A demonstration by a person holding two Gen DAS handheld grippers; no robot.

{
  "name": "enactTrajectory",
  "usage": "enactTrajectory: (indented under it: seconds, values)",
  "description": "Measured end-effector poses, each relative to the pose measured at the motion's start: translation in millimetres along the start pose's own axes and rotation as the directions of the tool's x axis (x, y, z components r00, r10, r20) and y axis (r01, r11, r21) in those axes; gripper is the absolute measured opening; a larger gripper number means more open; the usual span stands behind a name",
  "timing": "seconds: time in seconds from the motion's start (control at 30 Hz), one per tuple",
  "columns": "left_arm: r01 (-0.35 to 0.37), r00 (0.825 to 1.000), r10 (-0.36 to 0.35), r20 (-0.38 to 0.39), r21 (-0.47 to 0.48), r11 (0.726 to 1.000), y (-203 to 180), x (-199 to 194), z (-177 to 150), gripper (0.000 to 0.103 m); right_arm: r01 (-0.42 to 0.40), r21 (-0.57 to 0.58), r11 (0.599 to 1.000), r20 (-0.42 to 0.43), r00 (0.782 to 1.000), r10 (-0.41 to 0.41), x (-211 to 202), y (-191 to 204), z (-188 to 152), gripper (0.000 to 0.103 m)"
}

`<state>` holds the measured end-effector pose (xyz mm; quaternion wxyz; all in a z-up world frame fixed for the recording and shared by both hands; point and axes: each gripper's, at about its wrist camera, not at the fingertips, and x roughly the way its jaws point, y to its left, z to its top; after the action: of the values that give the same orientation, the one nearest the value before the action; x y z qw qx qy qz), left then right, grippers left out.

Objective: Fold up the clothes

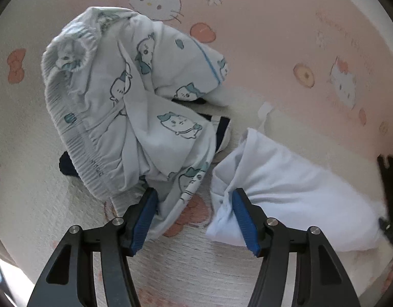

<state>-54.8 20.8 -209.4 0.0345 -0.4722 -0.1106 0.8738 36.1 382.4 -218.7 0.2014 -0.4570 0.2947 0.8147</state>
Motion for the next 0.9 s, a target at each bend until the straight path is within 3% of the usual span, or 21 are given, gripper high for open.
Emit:
enactTrajectory:
  seconds: [0.03, 0.1, 0.17, 0.37, 0.53, 0.63, 0.73, 0.8, 0.9]
  values:
    - [0.046, 0.999, -0.046, 0.003, -0.037, 0.998, 3.3, -3.6, 1.3, 0.058, -0.029, 0.034, 0.999, -0.001, 1.0, 0.029, -3.8, -4.9, -1.6, 0.031]
    - [0.129, 0.992, -0.129, 0.003, -0.106, 0.986, 9.6, -9.6, 4.0, 0.058, -0.085, 0.096, 0.992, -0.001, 0.996, 0.085, -12.7, -15.9, -5.9, 0.047]
    - [0.206, 0.977, -0.211, -0.008, -0.184, 0.961, 16.6, -12.9, 4.7, 0.06, -0.117, 0.146, 0.982, 0.008, 0.993, 0.117, -22.6, -25.9, -12.5, 0.056]
    - [0.388, 0.914, -0.406, 0.001, -0.304, 0.87, 23.2, -19.5, -1.1, 0.079, -0.23, 0.302, 0.925, 0.026, 0.972, 0.233, -36.9, -46.9, -35.4, 0.066]
    - [0.405, 0.884, -0.463, -0.067, -0.384, 0.83, 15.2, -0.8, -11.9, 0.079, -0.343, 0.44, 0.83, 0.021, 0.928, 0.372, -26.7, -49.4, -50.0, 0.066]
    - [0.43, 0.854, -0.515, -0.074, -0.454, 0.78, 14.6, 7.2, -24.7, 0.079, -0.355, 0.492, 0.795, 0.01, 0.915, 0.403, -16.9, -46.3, -60.5, 0.066]
    - [0.436, 0.836, -0.544, -0.075, -0.51, 0.741, 10.8, 5.9, -37.8, 0.079, -0.387, 0.529, 0.755, 0.041, 0.901, 0.433, -12.1, -47.4, -68.8, 0.067]
    - [0.444, 0.832, -0.551, -0.057, -0.526, 0.725, 11.1, 6.2, -40.6, 0.079, -0.414, 0.549, 0.726, 0.074, 0.889, 0.451, -10.8, -49.8, -73.7, 0.072]
    - [0.458, 0.829, -0.558, -0.03, -0.536, 0.709, 10.7, 7.0, -43.9, 0.079, -0.423, 0.555, 0.716, 0.078, 0.884, 0.462, -1.3, -49.9, -71.0, 0.077]
